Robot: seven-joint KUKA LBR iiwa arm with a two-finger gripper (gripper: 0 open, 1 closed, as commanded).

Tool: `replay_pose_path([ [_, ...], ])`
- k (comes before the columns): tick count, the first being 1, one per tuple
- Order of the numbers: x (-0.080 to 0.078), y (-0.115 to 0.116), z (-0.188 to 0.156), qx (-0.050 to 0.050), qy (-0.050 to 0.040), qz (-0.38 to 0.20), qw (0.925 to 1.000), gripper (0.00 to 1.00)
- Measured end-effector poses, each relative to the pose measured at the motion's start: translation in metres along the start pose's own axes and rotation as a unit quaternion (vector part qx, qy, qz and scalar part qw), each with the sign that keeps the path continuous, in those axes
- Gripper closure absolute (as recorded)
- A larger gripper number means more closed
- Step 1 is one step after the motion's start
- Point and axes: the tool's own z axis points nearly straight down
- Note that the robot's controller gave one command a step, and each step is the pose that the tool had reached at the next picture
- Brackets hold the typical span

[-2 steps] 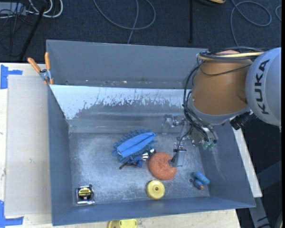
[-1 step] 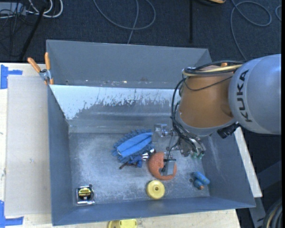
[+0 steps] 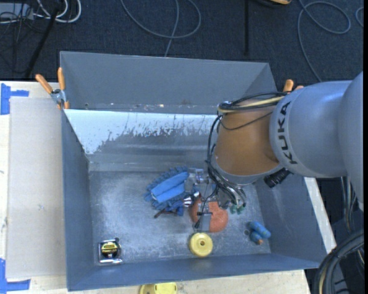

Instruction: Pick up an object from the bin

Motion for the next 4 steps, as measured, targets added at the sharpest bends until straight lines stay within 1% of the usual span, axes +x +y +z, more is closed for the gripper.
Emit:
replay_pose_path([
  [1, -0.005, 0.006, 0.029, 0.000, -0.0003, 0.054, 0.9986, 1.00],
  [2, -0.005, 0.006, 0.029, 0.000, -0.0003, 0.054, 0.9986, 1.00],
  [3, -0.003, 0.007, -0.008, 0.000, 0.0047, 0.053, 0.9986, 1.00],
  [4, -0.015, 0.009, -0.025, 0.000, -0.0058, 0.043, 0.9991, 1.00],
])
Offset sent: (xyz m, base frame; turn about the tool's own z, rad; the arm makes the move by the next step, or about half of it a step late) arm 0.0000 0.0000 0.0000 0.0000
